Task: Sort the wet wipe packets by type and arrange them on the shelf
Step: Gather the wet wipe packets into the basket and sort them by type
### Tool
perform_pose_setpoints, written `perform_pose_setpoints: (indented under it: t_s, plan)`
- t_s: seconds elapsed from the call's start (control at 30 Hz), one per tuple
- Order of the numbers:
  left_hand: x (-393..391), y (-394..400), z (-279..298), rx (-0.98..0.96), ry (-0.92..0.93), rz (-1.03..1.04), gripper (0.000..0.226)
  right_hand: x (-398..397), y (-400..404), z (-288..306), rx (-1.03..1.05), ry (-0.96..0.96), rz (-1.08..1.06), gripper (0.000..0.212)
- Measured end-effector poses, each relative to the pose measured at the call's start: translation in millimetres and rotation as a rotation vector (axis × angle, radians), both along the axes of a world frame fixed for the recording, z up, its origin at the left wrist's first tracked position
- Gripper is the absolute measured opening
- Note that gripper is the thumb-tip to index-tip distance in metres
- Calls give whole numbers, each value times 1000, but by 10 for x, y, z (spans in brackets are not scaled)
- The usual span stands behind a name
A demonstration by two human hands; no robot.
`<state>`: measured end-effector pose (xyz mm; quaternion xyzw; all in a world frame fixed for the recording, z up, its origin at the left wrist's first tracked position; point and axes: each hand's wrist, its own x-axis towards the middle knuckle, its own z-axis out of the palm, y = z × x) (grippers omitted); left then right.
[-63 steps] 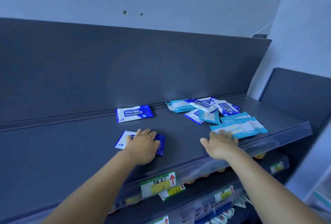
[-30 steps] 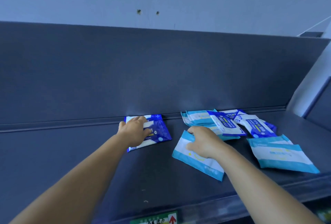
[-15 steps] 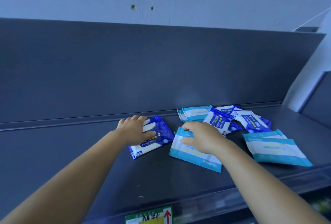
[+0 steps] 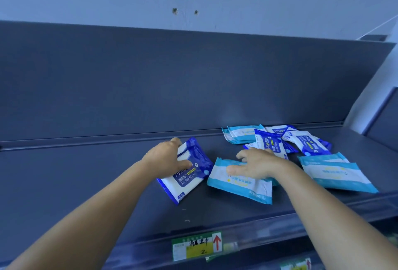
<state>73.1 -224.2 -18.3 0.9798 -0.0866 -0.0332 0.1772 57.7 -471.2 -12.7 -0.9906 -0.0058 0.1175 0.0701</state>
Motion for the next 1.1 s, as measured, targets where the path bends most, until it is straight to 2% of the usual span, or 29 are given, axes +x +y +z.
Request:
perform_pose_setpoints:
  t_s: [0.1,0.13,0.2,0.27,0.4,0.57,0.7,0.87,1.1]
  plan:
    - [-88,93,43,-55,84,-41,56,-135,-6,110,166,185,20,93]
    - [-119,115,48,-77,112,-48,57,-180,9,125,161,195,23,90]
    - [-166,130,31,-118,121,-56,53,-248,64,129,134,156,10,72]
    - [-217,129,16,-146,92,-52,40,-303,112,112,132,78,-24,57]
    - [-341,128,51,-248,-17,-23,23,-413,152,86,279,-115,-120,40]
    - [-562,96,166,-474,-195,53,32,-710,241,160,368,-469,-279,35]
    - [-774,-15,300,-698,-250,27,31,-1083,233,257,478,-652,-415,36]
    - [-1122,-409,347,-796,-203,-125,30,-1731,48,273,497,-807,-565,36]
    - [-1747,-1211,147,-805,-60,-348,37,-2693,-395,105,467,-860,-802,27]
